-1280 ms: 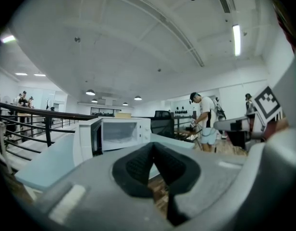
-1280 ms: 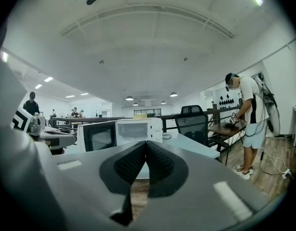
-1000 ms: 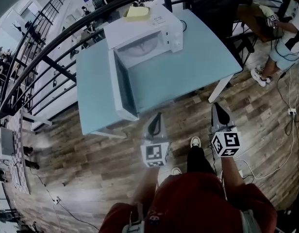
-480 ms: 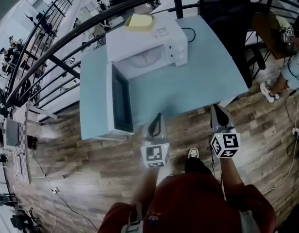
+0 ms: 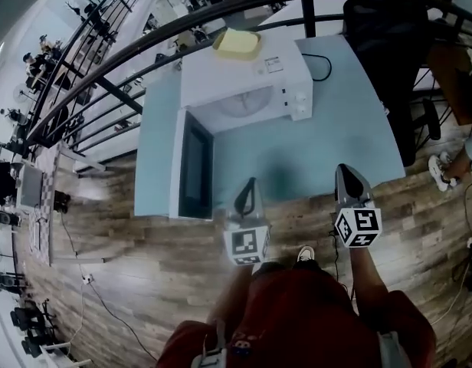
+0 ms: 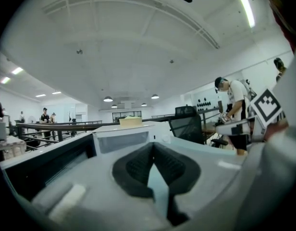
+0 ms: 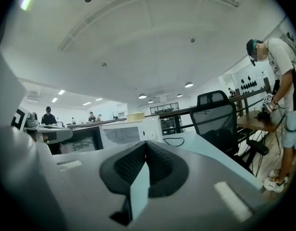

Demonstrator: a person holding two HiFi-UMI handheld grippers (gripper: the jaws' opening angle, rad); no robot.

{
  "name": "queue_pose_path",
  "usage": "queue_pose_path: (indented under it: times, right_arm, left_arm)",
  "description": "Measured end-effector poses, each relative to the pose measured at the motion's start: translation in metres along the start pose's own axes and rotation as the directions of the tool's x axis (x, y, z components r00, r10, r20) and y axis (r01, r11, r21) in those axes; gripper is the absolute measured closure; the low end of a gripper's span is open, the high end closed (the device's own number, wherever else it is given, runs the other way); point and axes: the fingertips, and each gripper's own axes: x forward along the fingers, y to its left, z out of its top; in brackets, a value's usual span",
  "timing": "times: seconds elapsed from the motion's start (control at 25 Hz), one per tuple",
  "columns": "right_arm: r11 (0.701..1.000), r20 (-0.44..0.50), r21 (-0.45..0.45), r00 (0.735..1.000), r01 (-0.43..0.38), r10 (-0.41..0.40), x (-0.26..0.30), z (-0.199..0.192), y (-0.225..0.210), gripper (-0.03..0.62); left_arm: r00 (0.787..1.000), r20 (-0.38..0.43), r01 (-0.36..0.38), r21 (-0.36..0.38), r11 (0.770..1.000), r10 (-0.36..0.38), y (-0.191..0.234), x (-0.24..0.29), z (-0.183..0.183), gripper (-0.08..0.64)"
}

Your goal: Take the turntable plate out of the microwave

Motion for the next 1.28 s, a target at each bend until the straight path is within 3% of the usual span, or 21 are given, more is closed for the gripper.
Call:
queue_pose_path:
  times: [0.24, 0.48, 0.88, 1.28]
  right_arm:
    - [0.994, -0.011, -0.002, 0.994, -0.107, 0.107, 0.056, 0.005, 0.012, 0.592]
    - [0.987, -0.026, -0.045, 0.988, -0.156, 0.155, 0.102, 0.0, 0.037, 0.592]
    - [0.976, -0.002, -0.127, 0.984, -0.177, 0.178, 0.193, 0.041, 0.081, 0.592]
    - [0.973, -0.013, -0.161, 0.986, -0.167, 0.167, 0.266, 0.042, 0.111, 0.592]
  left_arm:
    - [0.995, -0.043, -0.085, -0.015, 0.996, 0.085, 0.028, 0.024, -0.008, 0.561]
    - [0.991, -0.005, -0.133, -0.023, 0.991, 0.133, 0.069, 0.041, -0.019, 0.561]
    - [0.992, 0.039, -0.118, -0.043, 0.992, 0.12, 0.147, 0.092, 0.003, 0.561]
    - [0.997, 0.071, -0.032, -0.056, 0.998, 0.036, 0.195, 0.157, -0.005, 0.561]
